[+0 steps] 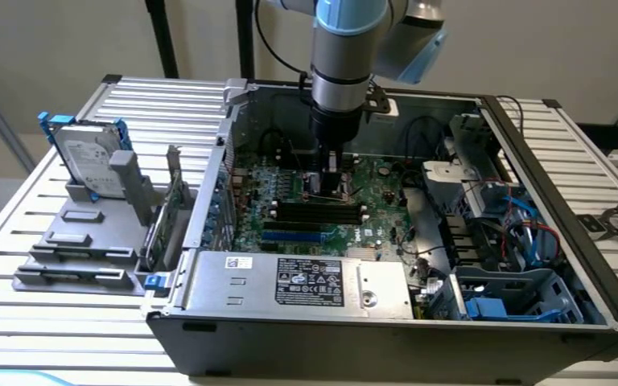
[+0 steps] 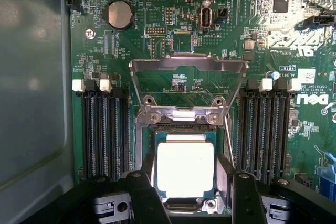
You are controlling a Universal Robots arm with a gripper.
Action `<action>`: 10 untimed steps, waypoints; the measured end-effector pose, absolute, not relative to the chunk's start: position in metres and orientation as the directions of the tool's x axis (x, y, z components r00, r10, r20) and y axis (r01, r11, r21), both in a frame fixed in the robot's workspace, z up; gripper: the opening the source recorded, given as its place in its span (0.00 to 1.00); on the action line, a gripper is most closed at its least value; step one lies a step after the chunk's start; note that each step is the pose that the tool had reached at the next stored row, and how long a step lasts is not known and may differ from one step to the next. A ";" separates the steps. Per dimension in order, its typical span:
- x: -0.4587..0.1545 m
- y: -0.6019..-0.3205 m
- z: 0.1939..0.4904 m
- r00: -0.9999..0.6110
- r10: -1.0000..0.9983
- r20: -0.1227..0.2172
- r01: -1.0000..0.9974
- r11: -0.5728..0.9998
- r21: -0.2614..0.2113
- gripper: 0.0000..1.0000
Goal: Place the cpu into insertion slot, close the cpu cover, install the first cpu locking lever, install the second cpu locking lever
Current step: 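Place the cpu into insertion slot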
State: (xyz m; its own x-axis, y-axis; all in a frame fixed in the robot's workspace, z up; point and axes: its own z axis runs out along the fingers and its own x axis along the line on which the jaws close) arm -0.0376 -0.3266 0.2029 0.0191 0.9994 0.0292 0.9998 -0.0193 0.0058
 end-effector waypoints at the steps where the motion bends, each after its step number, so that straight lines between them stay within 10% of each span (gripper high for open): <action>1: -0.037 -0.327 0.203 0.019 0.999 0.029 1.000 -0.019 0.006 0.55; 10: -0.037 -0.326 0.200 0.019 0.999 0.029 1.000 -0.019 0.006 0.55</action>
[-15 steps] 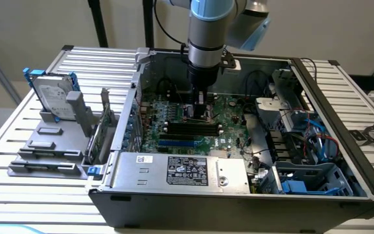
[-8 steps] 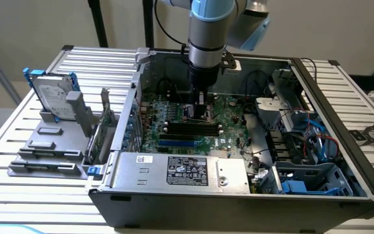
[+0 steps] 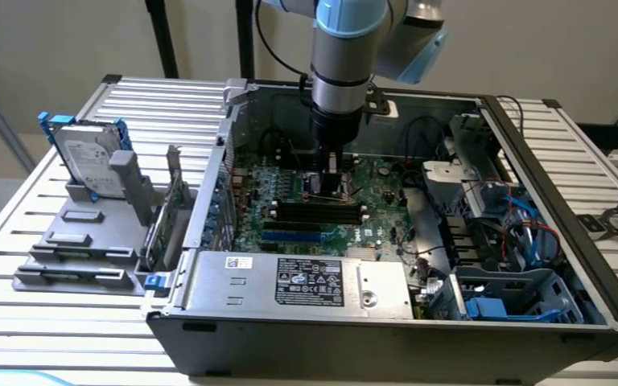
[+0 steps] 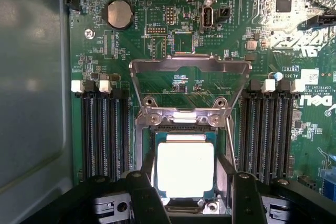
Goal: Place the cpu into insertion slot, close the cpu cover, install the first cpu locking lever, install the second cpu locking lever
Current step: 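Place the cpu into insertion slot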
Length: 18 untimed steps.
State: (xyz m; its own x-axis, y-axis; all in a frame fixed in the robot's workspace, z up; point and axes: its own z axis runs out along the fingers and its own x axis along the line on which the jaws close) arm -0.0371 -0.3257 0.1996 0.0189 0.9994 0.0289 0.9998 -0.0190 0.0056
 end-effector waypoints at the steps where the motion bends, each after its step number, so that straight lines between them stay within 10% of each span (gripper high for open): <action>1: -0.037 -0.326 0.199 0.019 0.999 0.029 1.000 -0.019 0.006 0.55; 18: -0.037 -0.322 0.197 0.020 1.000 0.021 1.000 -0.020 0.004 0.55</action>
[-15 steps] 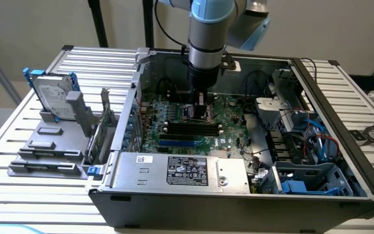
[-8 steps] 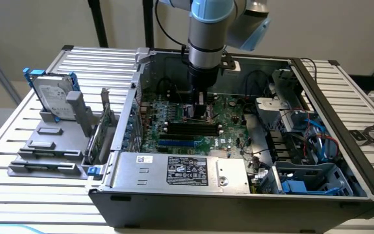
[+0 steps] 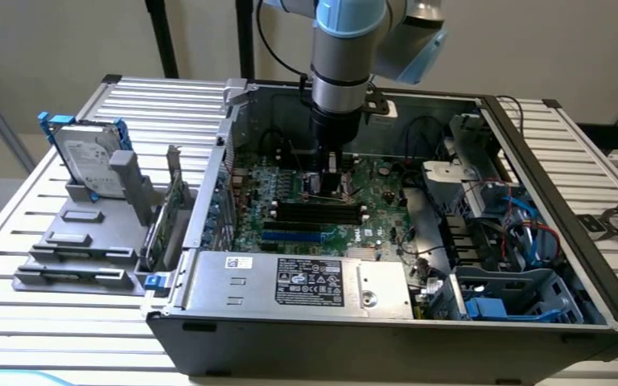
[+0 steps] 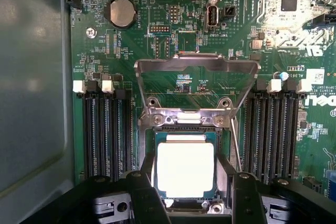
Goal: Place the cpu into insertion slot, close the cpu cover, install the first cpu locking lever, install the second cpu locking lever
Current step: 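Place the cpu into insertion slot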
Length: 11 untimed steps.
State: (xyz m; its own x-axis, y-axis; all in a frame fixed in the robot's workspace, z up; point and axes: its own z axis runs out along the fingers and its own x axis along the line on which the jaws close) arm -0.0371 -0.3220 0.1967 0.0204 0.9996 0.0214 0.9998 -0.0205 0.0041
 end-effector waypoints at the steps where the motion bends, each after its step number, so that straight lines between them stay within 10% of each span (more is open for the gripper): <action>1: -0.037 -0.322 0.197 0.020 1.000 0.021 1.000 -0.020 0.003 0.55; 11: -0.036 -0.323 0.197 0.027 0.999 0.020 1.000 -0.027 -0.005 0.55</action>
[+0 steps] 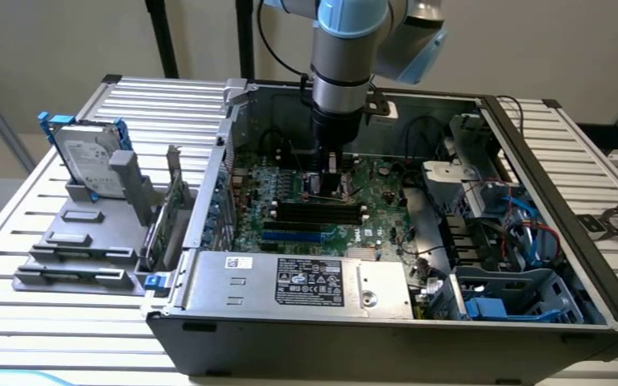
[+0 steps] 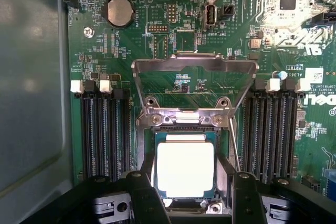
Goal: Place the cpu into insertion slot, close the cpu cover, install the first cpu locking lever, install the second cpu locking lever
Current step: 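Place the cpu into insertion slot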
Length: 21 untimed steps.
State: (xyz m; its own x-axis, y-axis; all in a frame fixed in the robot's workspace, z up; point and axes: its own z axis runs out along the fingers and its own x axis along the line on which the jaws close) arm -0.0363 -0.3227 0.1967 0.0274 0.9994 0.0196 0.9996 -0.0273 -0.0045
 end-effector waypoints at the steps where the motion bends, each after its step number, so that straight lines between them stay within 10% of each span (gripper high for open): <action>1: -0.036 -0.323 0.197 0.031 0.999 0.019 1.000 -0.031 -0.004 0.55; 21: -0.036 -0.323 0.197 0.051 0.999 0.015 0.999 -0.051 -0.004 0.62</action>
